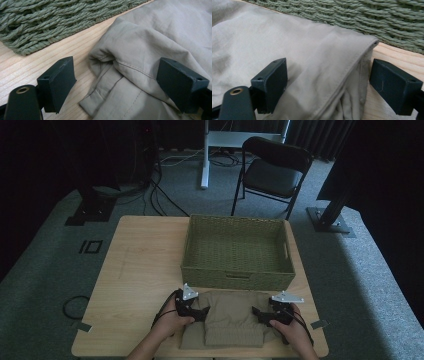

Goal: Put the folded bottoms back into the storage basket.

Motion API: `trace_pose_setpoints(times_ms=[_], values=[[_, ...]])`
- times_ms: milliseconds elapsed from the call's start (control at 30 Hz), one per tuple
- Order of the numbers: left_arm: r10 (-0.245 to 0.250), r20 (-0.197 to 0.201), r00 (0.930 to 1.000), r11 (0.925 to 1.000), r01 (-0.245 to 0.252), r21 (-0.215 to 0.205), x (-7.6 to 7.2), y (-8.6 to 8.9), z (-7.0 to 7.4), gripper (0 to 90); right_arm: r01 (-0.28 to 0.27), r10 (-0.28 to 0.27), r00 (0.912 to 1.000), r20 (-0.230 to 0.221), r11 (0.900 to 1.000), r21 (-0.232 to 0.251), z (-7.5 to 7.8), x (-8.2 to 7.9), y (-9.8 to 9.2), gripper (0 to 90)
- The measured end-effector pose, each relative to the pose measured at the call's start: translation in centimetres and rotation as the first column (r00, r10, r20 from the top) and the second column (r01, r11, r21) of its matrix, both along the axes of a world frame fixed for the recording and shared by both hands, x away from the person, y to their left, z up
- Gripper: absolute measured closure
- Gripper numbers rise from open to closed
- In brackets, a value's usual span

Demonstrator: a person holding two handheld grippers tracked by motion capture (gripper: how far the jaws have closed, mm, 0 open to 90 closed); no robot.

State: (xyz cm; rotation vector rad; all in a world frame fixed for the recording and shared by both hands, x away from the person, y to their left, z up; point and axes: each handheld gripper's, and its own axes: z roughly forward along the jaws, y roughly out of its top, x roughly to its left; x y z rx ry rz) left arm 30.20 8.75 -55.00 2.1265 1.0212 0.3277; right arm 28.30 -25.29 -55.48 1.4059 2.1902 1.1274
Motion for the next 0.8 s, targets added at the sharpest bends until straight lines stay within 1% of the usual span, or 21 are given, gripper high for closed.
trace_pose_setpoints(times_ms=[67, 167, 200, 233, 267, 367, 400, 433, 467, 500, 533, 567, 600, 633, 667, 700, 733, 767, 800], values=[[-0.005, 0.021, 0.9998, 1.0, 0.005, 0.004, -0.1, -0.2, -0.2, 15.5, -0.007, 0.007, 1.0, 0.003, 1.0, -0.015, 0.0, 0.0, 0.3, 14.6], [-0.004, 0.032, 0.9995, 0.9995, 0.003, 0.031, -0.3, -0.5, -0.2, 15.6, -0.018, 0.018, 0.9998, 0.012, 0.998, -0.055, 0.0, -0.1, 0.7, 14.9], [-0.004, 0.032, 0.9995, 0.9995, 0.003, 0.031, -0.3, -0.5, -0.2, 15.7, -0.018, 0.018, 0.9998, 0.012, 0.998, -0.055, 0.0, -0.1, 0.7, 14.9], [-0.004, 0.032, 0.9995, 0.9995, 0.003, 0.031, -0.3, -0.5, -0.2, 15.7, -0.018, 0.019, 0.9997, 0.015, 0.998, -0.067, 0.0, -0.1, 0.7, 14.9], [-0.002, 0.04, 0.9992, 0.9991, 0.0, 0.042, -0.5, -0.8, -0.2, 16.1, -0.019, 0.021, 0.9997, 0.016, 0.996, -0.081, 0.0, -0.1, 0.9, 15.0], [-0.007, 0.043, 0.9991, 0.9992, 0.005, 0.039, -0.6, -1.0, -0.2, 18.9, -0.039, 0.041, 0.9989, 0.022, 0.994, -0.103, 0.0, -0.1, 1.1, 15.5], [-0.007, 0.043, 0.9991, 0.9992, 0.005, 0.039, -0.6, -1.0, -0.2, 20.5, -0.039, 0.041, 0.9989, 0.022, 0.994, -0.103, 0.0, -0.1, 1.1, 15.5], [-0.018, 0.047, 0.9987, 0.9992, 0.016, 0.037, -0.7, -1.0, -0.2, 20.5, -0.043, 0.046, 0.9987, 0.024, 0.993, -0.106, 0.0, -0.1, 1.2, 16.9], [-0.021, 0.05, 0.9985, 0.9993, 0.02, 0.03, -0.7, -1.1, -0.2, 25.5, -0.07, 0.073, 0.9969, 0.03, 0.993, -0.097, 0.0, -0.2, 1.2, 24.5], [-0.02, 0.051, 0.9985, 0.9994, 0.019, 0.028, -0.7, -1.1, -0.2, 27.9, -0.081, 0.085, 0.9957, 0.036, 0.993, -0.09, 0.0, -0.2, 1.2, 30.7], [-0.021, 0.053, 0.9984, 0.9995, 0.02, 0.024, -0.7, -1.1, -0.1, 30.6, -0.093, 0.097, 0.9945, 0.041, 0.992, -0.083, 0.1, -0.3, 1.3, 39.1], [-0.02, 0.053, 0.9984, 0.9997, 0.02, 0.014, -0.7, -1.1, -0.1, 35.4, -0.102, 0.105, 0.9936, 0.042, 0.992, -0.072, 0.1, -0.4, 1.4, 43.7], [-0.026, 0.054, 0.9982, 0.9996, 0.026, 0.006, -0.7, -1.2, -0.1, 40.8, -0.106, 0.109, 0.9929, 0.046, 0.992, -0.068, 0.1, -0.5, 1.5, 49.1], [-0.043, 0.053, 0.9977, 0.9991, 0.043, -0.004, -0.7, -1.2, -0.1, 48.0, -0.112, 0.114, 0.9926, 0.042, 0.992, -0.054, 0.1, -0.6, 1.6, 56.0], [-0.051, 0.046, 0.9976, 0.9985, 0.052, -0.016, -0.7, -1.2, -0.1, 56.0, -0.121, 0.123, 0.9917, 0.04, 0.992, -0.044, 0.1, -0.6, 1.8, 61.7], [-0.059, 0.037, 0.9976, 0.9978, 0.06, -0.027, -0.6, -1.2, -0.1, 62.1, -0.13, 0.132, 0.9905, 0.038, 0.991, -0.034, 0.1, -0.7, 1.9, 68.5], [-0.06, 0.028, 0.9978, 0.9973, 0.061, -0.04, -0.7, -1.2, -0.1, 69.1, -0.14, 0.141, 0.9893, 0.037, 0.99, -0.028, 0.1, -0.8, 2.0, 72.0], [-0.064, 0.022, 0.9977, 0.9965, 0.065, -0.052, -0.7, -1.2, -0.1, 74.4, -0.144, 0.145, 0.9885, 0.042, 0.989, -0.035, 0.1, -0.8, 2.1, 73.9], [-0.071, 0.028, 0.9971, 0.9962, 0.072, -0.049, -0.7, -1.3, -0.1, 76.6, -0.147, 0.149, 0.9879, 0.043, 0.988, -0.045, 0.2, -0.9, 2.2, 75.2]])
